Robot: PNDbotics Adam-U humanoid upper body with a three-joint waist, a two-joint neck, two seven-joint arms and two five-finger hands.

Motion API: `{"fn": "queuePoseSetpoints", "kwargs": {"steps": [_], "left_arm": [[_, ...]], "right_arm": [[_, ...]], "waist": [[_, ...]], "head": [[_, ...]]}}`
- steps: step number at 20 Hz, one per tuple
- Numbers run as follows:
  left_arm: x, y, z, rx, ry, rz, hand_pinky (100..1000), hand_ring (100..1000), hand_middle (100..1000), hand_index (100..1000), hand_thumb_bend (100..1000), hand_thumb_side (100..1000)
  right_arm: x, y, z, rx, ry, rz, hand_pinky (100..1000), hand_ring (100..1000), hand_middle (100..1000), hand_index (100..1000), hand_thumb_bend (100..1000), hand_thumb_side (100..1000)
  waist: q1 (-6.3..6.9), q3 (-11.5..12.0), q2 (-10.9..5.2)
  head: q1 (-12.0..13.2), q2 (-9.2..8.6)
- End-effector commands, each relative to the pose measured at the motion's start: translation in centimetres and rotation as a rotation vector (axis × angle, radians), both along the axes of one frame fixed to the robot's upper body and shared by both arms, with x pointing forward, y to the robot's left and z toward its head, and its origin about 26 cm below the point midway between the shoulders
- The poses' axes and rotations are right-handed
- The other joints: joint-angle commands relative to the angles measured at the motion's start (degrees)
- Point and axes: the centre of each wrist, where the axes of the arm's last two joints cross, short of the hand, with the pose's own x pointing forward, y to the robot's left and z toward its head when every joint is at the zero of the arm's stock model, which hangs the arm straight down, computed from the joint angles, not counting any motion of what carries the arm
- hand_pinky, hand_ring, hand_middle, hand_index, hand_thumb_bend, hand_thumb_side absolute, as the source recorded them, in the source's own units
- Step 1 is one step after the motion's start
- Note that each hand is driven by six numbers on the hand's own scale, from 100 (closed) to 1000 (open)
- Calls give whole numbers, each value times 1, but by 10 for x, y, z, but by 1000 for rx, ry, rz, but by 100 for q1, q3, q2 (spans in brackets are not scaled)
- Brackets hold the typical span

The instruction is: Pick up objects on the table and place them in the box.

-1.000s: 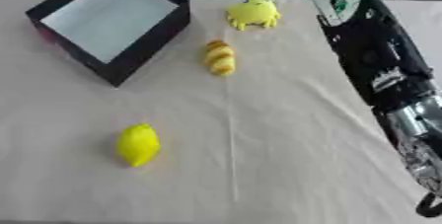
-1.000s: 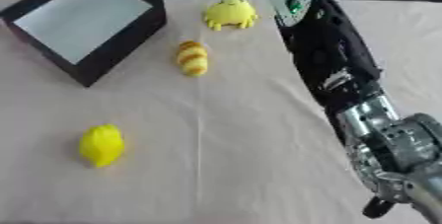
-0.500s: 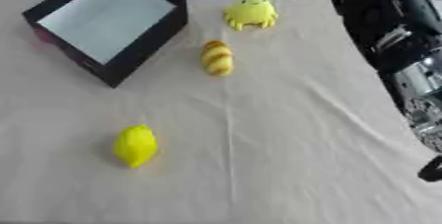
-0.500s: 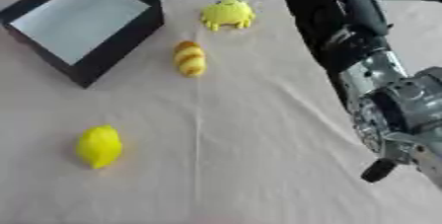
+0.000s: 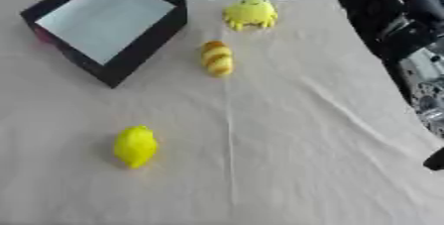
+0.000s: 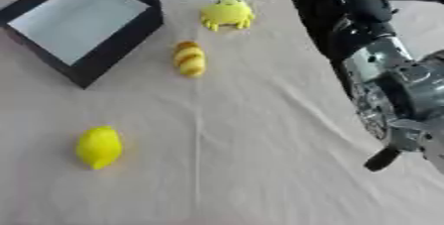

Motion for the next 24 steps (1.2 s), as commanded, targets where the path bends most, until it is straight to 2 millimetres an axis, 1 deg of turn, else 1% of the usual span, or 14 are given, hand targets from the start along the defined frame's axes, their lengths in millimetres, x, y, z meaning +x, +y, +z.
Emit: {"fn": "queuePoseSetpoints", "kwargs": {"steps": [1,4,8,17,24], "left_arm": [[0,3,8,31,-24,-4,880,764,826,806,142,851],[0,3,9,31,-26,-6,880,764,826,806,142,851],[1,2,8,30,-25,-9,880,764,826,806,142,852],[1,1,9,29,-28,-12,881,765,825,806,141,853],[1,1,9,27,-31,-11,881,765,825,805,140,856]], "right_arm": [[-1,2,16,-46,-21,-7,954,954,915,949,453,398],[0,5,15,-78,-23,-22,952,950,907,946,428,295],[0,10,13,-101,-41,-46,949,948,905,944,424,265],[3,12,2,-157,-26,-93,947,952,907,941,429,303],[5,8,-4,-187,-23,-147,945,954,908,939,429,309]], "waist": [[40,11,-100],[48,20,-92],[45,32,-75],[46,68,-30],[65,77,63]], "head": [[-33,-97],[-44,-108],[-63,-132],[-61,-149],[-48,-156]]}}
